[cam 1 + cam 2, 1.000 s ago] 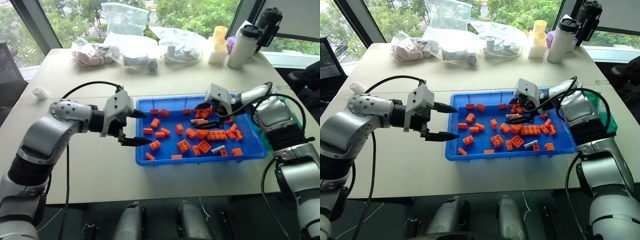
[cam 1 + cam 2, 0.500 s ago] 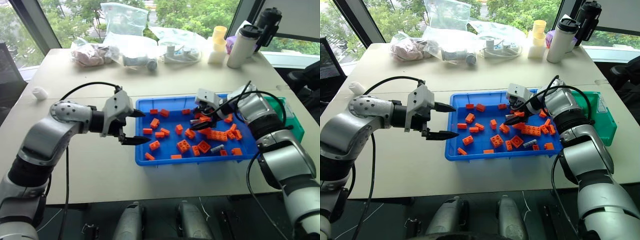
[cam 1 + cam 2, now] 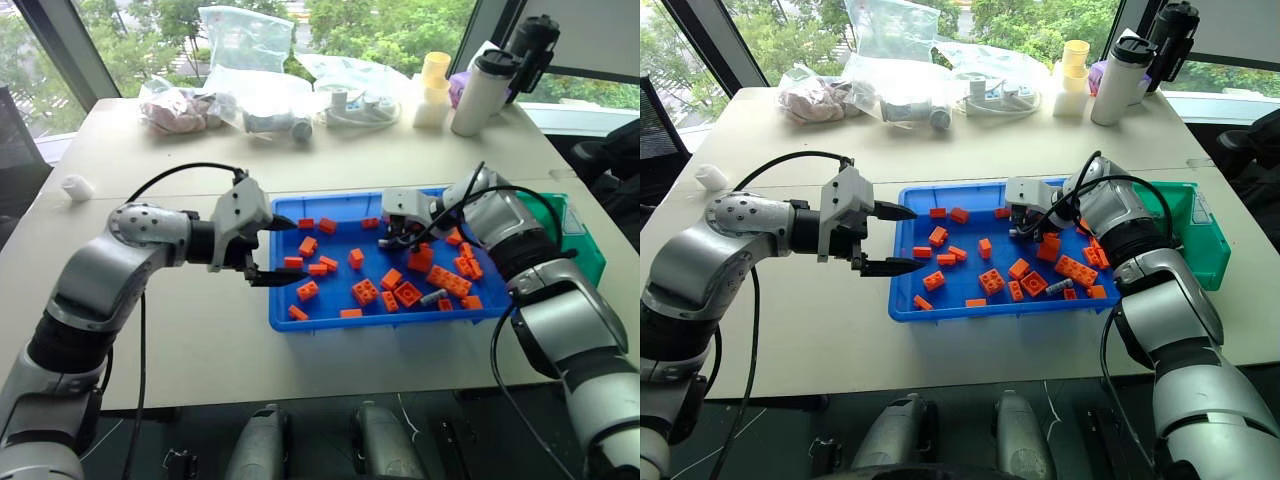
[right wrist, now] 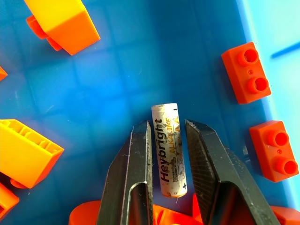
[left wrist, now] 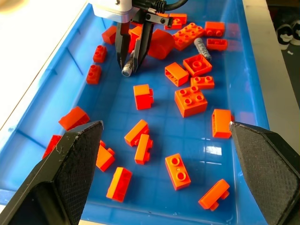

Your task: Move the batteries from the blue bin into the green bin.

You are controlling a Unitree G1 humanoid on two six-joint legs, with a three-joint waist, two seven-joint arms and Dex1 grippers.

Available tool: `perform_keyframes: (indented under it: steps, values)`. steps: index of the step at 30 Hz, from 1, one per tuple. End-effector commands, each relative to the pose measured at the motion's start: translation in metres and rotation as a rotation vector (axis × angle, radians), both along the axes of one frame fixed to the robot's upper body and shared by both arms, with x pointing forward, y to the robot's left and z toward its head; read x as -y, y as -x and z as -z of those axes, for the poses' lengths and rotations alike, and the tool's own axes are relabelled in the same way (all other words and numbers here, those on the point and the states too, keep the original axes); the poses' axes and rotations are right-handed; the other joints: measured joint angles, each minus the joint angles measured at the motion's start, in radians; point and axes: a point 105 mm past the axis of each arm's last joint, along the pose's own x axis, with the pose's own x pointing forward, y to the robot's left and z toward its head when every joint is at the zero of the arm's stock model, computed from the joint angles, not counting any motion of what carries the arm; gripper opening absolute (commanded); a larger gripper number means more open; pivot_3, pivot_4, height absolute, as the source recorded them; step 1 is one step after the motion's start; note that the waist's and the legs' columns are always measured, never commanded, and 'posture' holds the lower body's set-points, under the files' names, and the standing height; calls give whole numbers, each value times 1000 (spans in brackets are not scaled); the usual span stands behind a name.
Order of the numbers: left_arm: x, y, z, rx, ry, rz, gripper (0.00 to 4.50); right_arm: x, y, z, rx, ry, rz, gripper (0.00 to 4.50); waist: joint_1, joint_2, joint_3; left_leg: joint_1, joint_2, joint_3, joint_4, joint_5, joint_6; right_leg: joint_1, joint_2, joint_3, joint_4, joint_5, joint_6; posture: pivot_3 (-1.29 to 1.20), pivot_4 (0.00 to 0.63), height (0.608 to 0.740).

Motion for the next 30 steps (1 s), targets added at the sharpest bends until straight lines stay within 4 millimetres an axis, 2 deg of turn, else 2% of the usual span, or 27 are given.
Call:
perform_keyframes:
  steps: [1,4,6,14,16,18,19,22,26,29,30]
  values:
    - [-1,0,-9,47,4,-1,4500,-6,-5,-19,61,-76,14,1119,0,0,0,0,0,0,0,0,0,0,0,0,0,0,0,0,150,740]
    - [-3,-1,-12,50,7,-7,4500,-4,-6,-37,94,-140,46,1119,0,0,0,0,0,0,0,0,0,0,0,0,0,0,0,0,150,740]
    - [-4,-1,-13,49,11,-9,4500,0,-4,-40,97,-140,50,1119,1,0,0,0,0,0,0,0,0,0,0,0,0,0,0,0,150,740]
    - [-2,-8,-9,48,17,6,4500,0,3,-26,27,-129,41,1119,2,0,0,0,0,0,0,0,0,0,0,0,0,0,0,0,150,740]
    - [-3,-8,-9,51,17,6,4500,-2,4,-24,11,-134,35,1642,1,0,0,0,0,0,0,0,0,0,0,0,0,0,0,0,150,740]
    - [-3,-8,-8,52,17,4,4500,-1,-1,-23,30,-133,69,2361,1,0,0,0,0,0,0,0,0,0,0,0,0,0,0,0,150,740]
    - [-4,-8,-8,52,18,2,4500,0,-4,-22,41,-123,79,3005,0,0,0,0,0,0,0,0,0,0,0,0,0,0,0,0,150,740]
    - [-5,-7,-8,52,18,-4,4500,2,-3,-18,20,-108,76,4436,0,0,0,0,0,0,0,0,0,0,0,0,0,0,0,0,150,740]
    - [-5,-7,-7,53,19,-7,4500,3,-1,-10,-14,-76,64,4436,1,0,0,0,0,0,0,0,0,0,0,0,0,0,0,0,150,740]
    - [-4,-8,-7,57,22,-12,4500,3,-2,-5,-26,-66,72,3477,0,0,0,0,0,0,0,0,0,0,0,0,0,0,0,0,150,740]
    - [-4,-8,-7,57,23,-12,4500,2,-2,-5,-30,-68,74,3000,0,0,0,0,0,0,0,0,0,0,0,0,0,0,0,0,150,740]
